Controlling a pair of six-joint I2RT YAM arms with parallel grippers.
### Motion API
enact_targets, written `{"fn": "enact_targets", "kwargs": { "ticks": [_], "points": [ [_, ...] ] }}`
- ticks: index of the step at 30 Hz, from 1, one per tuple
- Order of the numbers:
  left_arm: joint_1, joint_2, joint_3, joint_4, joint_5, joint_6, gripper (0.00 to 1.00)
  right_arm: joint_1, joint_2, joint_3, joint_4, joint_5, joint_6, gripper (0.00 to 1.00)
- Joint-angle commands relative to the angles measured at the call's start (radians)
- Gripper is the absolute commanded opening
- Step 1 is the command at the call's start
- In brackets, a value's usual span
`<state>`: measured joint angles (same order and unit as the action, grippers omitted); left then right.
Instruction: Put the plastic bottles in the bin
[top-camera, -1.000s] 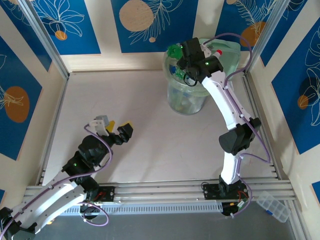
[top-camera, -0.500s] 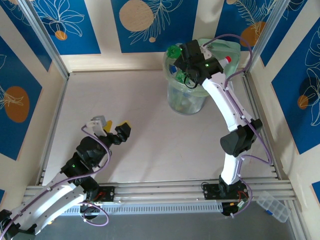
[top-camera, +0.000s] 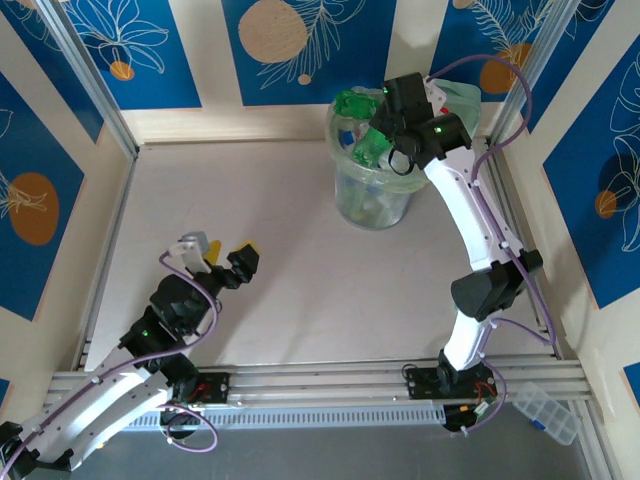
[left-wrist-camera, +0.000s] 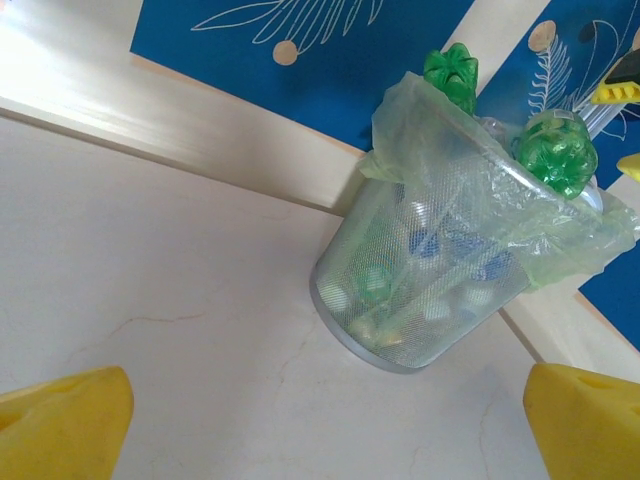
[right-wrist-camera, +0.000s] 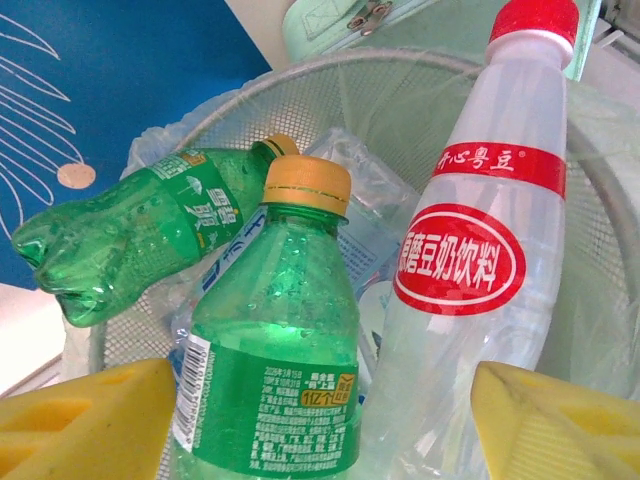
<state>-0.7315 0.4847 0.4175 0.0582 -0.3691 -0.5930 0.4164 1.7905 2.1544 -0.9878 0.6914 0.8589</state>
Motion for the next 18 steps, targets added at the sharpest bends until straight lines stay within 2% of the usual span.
{"fn": "enact_targets", "kwargs": {
  "ticks": [1, 6, 11, 18],
  "points": [
    [-0.007, -0.007, 0.0, -0.006, -0.02, 0.021, 1.0, -0.005, 0.026, -0.003, 0.001, -0.014, -0.094, 0.76],
    [-0.007, -0.006, 0.0, -0.006, -0.02, 0.021, 1.0, 0.003, 0.093, 0.03, -0.074, 0.049, -0.118, 0.73],
    [-0.007, 0.0, 0.0, -0.001, -0.02, 0.019, 0.99, -0.017, 0.052, -0.085, 0.004, 0.013, -0.114, 0.62],
    [-0.008, 0.005, -0.001, 0.0, -0.021, 0.021, 0.99, -0.016, 0.033, -0.042, -0.001, -0.01, -0.141, 0.55]
  ]
}}
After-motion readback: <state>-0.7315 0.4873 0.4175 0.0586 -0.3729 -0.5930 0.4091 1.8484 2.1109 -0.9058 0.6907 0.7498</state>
